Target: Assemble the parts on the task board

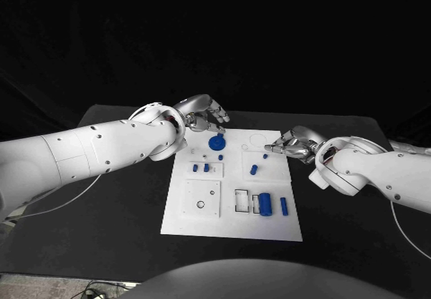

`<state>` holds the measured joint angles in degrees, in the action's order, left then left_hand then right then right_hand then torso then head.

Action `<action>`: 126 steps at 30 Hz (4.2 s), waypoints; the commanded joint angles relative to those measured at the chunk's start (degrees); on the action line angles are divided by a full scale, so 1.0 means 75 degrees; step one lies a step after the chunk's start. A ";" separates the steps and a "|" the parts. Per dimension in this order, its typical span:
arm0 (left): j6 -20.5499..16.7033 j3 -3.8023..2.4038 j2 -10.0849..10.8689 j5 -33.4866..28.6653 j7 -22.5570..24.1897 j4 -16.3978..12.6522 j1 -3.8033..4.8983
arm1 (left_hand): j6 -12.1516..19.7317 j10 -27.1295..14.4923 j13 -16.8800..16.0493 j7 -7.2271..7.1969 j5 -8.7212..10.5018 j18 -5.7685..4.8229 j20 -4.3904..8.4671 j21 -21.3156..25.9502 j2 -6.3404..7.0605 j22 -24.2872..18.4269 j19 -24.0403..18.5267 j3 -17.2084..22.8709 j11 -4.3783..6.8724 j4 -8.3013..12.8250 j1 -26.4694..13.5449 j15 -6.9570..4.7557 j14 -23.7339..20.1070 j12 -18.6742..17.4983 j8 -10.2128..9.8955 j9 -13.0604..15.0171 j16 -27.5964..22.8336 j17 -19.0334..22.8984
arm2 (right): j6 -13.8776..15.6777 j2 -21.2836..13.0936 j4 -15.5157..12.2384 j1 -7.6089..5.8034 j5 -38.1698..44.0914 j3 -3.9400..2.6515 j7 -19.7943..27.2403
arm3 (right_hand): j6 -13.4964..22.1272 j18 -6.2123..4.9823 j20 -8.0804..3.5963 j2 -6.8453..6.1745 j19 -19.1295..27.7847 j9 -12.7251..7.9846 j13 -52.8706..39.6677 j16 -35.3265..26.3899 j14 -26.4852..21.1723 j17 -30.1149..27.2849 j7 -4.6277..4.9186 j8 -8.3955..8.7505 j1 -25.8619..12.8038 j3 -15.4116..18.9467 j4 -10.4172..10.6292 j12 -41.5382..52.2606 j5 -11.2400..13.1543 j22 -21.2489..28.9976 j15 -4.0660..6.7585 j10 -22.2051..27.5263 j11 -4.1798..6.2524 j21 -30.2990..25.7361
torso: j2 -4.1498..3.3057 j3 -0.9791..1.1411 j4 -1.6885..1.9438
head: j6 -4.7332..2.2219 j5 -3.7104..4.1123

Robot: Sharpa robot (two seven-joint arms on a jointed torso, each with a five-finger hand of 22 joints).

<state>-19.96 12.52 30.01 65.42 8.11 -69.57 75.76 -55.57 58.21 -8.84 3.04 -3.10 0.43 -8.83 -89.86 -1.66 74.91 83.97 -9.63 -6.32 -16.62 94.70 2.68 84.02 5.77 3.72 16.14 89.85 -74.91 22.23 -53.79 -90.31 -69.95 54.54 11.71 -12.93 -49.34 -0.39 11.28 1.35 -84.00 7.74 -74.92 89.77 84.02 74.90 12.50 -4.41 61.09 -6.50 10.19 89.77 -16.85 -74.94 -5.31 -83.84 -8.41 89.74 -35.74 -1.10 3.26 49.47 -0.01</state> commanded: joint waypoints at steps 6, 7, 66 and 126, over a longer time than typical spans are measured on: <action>0.1287 -0.0003 -0.0220 0.2732 0.0132 0.0148 -0.0104 | -0.0056 0.0062 0.0190 -0.0107 0.0043 -0.0057 0.0018 -0.0019 -0.0048 0.2013 0.0804 0.0275 0.0098 0.0014 0.0304 -0.0050 0.0797 -0.0078 -0.0006 -0.0166 0.0020 -0.2012 | -0.0038 0.0006 -0.0018 0.0005 0.0019 0.0001 0.0052 | -0.0058 0.0051 0.0062 0.0037 -0.0800 0.0015 -0.2010 0.0031 0.0797 0.2013 -0.0004 -0.0065 0.0011 0.0036 0.0001 0.0030 -0.0045 -0.2008 -0.0024 -0.0821 -0.0033 0.0034 | 0.0000 -0.0002 0.0003 | 0.0011 0.0019; 0.1337 -0.0004 -0.0238 0.2827 0.0128 0.0165 -0.0121 | -0.0061 0.0068 0.0214 -0.0109 0.0043 -0.0057 0.0019 -0.0019 -0.0059 0.2013 0.0804 0.0304 0.0110 0.0012 0.0343 -0.0054 0.0797 -0.0088 -0.0006 -0.0185 0.0020 -0.2012 | -0.0038 0.0005 -0.0019 0.0005 0.0019 0.0001 0.0050 | -0.0058 0.0051 0.0062 0.0037 -0.0800 0.0015 -0.2010 0.0031 0.0797 0.2013 -0.0004 -0.0065 0.0011 0.0036 0.0001 0.0030 -0.0045 -0.2008 -0.0024 -0.0821 -0.0033 0.0034 | -0.0001 -0.0002 0.0005 | 0.0014 0.0024; 0.2134 -0.0002 -0.0628 0.3724 -0.0017 0.0584 -0.0428 | -0.0242 -0.0026 0.0705 0.0139 0.0044 -0.0057 0.0058 -0.0019 -0.0023 0.2013 0.0804 0.0841 0.0607 0.0011 0.1207 -0.0525 0.0797 -0.0257 -0.0004 -0.0677 0.0020 -0.2012 | 0.0261 0.0009 -0.0046 0.0005 -0.0020 0.0000 0.0270 | -0.0071 0.0051 0.0060 0.0042 -0.0800 0.0019 -0.2010 0.0031 0.0797 0.2013 -0.0008 -0.0073 0.0014 0.0036 0.0000 0.0030 -0.0048 -0.2008 -0.0021 -0.0821 -0.0029 0.0034 | 0.0002 -0.0005 0.0009 | 0.0069 0.0022; 0.2309 -0.0002 -0.0924 0.4002 -0.0123 0.1034 -0.0515 | -0.0147 -0.0050 0.0699 0.0006 0.0042 -0.0057 0.0056 -0.0019 -0.0020 0.2013 0.0804 0.1305 0.0752 0.0001 0.1301 -0.0636 0.0797 -0.0195 0.0119 -0.0990 0.0020 -0.2012 | 0.0095 0.0040 -0.0062 0.0004 -0.0170 0.0000 0.0166 | -0.0090 0.0051 0.0058 0.0053 -0.0800 0.0026 -0.2010 0.0031 0.0797 0.2013 -0.0015 -0.0085 0.0008 0.0040 0.0008 0.0030 -0.0053 -0.2008 -0.0016 -0.0821 -0.0023 0.0034 | 0.0003 -0.0003 0.0005 | 0.0070 0.0045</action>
<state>-3.61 12.53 23.28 94.91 6.68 -61.83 71.96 -56.43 57.51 -3.54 3.06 -3.15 0.44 -8.82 -89.86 -1.65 74.90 83.97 -0.27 -0.62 -16.61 104.32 -1.76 83.93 4.17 4.32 8.80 90.12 -75.09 23.75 -53.54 -90.71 -69.95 53.41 11.71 -11.64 -49.54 -0.39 11.28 1.35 -84.00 7.84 -74.92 89.77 84.02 74.90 12.30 -4.85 61.09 -6.50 10.19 89.77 -17.09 -74.92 -5.31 -83.85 -8.40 89.74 -35.68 -1.10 3.31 50.01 0.31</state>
